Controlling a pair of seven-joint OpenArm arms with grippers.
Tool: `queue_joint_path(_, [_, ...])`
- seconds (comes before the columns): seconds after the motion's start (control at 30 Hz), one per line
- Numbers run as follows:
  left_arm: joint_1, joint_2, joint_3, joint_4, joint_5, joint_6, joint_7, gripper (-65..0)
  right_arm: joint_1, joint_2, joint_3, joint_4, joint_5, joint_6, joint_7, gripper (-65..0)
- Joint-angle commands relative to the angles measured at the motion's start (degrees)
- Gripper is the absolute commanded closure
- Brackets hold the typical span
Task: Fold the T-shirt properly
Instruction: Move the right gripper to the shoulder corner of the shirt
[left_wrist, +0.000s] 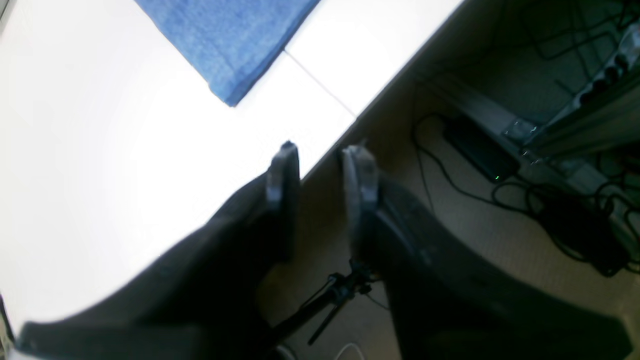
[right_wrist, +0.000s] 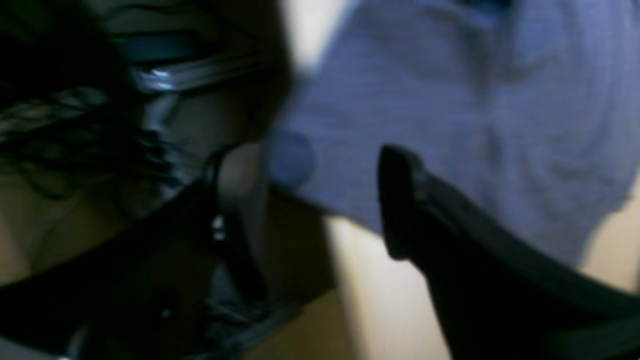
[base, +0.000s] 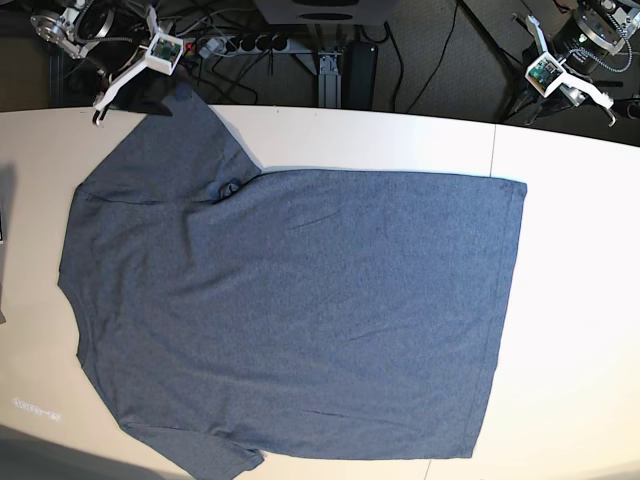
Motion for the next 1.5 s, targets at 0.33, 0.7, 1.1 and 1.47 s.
queue_joint_path(0.33, [0.66, -0.63, -0.39, 0.76, -0.24, 1.51, -0.57, -19.5, 13.64, 4.9, 0.33, 0.66, 9.57, 10.12, -0.22, -35.8])
queue_joint_path(0.7, [0.66, -0.63, -0.39, 0.76, -0.24, 1.51, -0.2, -19.5, 14.08, 5.68, -0.04, -0.96, 11.23, 17.57, -1.49, -35.8])
queue_joint_path(1.1, [0.66, -0.63, -0.39, 0.76, -0.24, 1.49, 0.42, -19.5, 13.94, 8.46, -1.4, -1.11, 11.89, 19.19, -5.03, -35.8])
queue_joint_path(1.47, [0.63, -0.63, -0.39, 0.76, -0.26, 1.51, 0.2, -19.5, 13.94, 18.49, -1.4, -1.11, 11.87, 21.59, -4.96, -35.8])
